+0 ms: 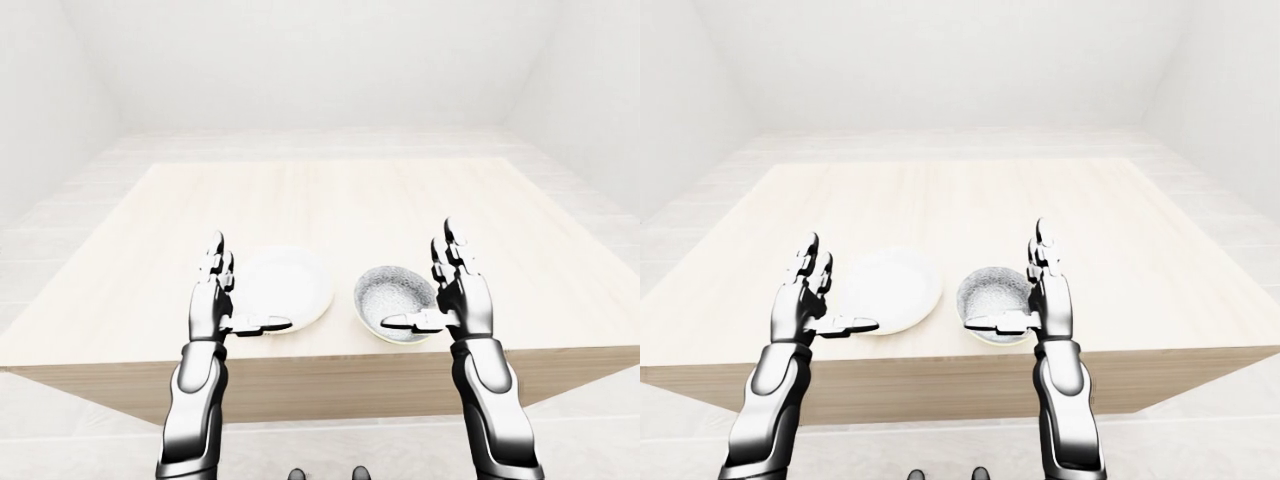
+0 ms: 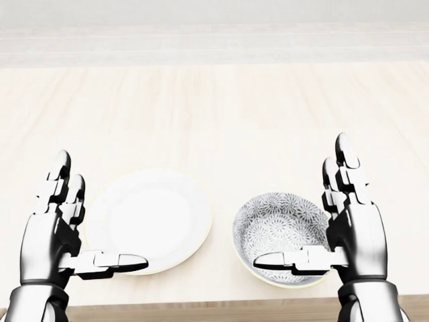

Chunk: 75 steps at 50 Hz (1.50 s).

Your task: Put the bowl on the plate.

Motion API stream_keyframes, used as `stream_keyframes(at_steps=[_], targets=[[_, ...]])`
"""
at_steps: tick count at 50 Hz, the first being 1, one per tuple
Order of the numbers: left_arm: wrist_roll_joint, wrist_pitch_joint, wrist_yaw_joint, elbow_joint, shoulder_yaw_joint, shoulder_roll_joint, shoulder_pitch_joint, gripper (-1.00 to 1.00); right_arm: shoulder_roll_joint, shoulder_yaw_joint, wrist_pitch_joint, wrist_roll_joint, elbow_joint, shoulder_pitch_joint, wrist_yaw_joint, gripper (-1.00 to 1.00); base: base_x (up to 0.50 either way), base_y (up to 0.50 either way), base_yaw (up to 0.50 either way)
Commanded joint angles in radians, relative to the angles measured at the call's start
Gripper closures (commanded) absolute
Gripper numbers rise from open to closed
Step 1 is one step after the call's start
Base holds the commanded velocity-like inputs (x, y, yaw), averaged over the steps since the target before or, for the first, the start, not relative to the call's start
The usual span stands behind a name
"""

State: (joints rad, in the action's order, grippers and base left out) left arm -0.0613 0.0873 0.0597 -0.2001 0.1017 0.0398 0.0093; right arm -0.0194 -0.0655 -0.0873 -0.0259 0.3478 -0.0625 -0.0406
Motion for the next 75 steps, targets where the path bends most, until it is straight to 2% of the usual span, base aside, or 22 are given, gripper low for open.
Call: stream_keyframes(at_steps=[1, 7, 21, 33, 49, 57, 60, 65, 75], targets=[[0.024, 0.0, -0.013, -0.003, 0.004, 0.0, 0.005, -1.0, 0.002, 0.0, 0.0, 0.002, 0.017, -0.005, 0.0, -1.0, 0.0, 0.5, 0.0], [0.029, 0.0, -0.015, -0.004, 0.004, 0.001, 0.006, -1.0, 0.003, -0.005, 0.0, 0.008, 0.006, -0.002, 0.009, -1.0, 0.0, 0.45, 0.0], [0.033, 0.0, -0.009, 0.022, 0.006, 0.004, 0.001, -1.0, 0.002, -0.008, 0.0, 0.009, 0.01, -0.004, 0.023, -1.0, 0.0, 0.0, 0.0], [0.04, 0.0, -0.017, 0.035, 0.012, 0.004, -0.006, -1.0, 0.0, -0.014, 0.0, 0.0, 0.03, -0.011, 0.014, -1.0, 0.0, 0.46, 0.0], [0.022, 0.0, -0.009, 0.007, 0.008, 0.003, 0.0, -1.0, 0.0, -0.023, 0.0, 0.004, 0.057, -0.022, 0.008, -1.0, 0.0, 0.11, 0.0], [0.04, 0.0, -0.032, 0.009, 0.009, 0.002, -0.003, -1.0, -0.002, -0.025, 0.0, 0.016, 0.085, -0.034, 0.004, -1.0, 0.0, 0.0, 0.0], [0.018, 0.0, -0.006, -0.001, 0.013, 0.007, 0.006, -1.0, -0.018, -0.016, 0.0, 0.066, 0.098, -0.048, 0.0, -1.0, 0.0, 0.0, 0.0], [0.038, 0.0, -0.016, 0.027, 0.011, 0.008, -0.003, -1.0, -0.031, -0.028, 0.0, 0.156, 0.116, -0.053, 0.014, -1.0, 0.0, 0.0, 0.0], [0.042, -0.002, -0.008, 0.031, 0.015, 0.009, 0.006, -1.0, -0.044, -0.088, 0.0, 0.281, 0.19, -0.045, -0.001, -1.0, 0.0, 0.0, 0.0]])
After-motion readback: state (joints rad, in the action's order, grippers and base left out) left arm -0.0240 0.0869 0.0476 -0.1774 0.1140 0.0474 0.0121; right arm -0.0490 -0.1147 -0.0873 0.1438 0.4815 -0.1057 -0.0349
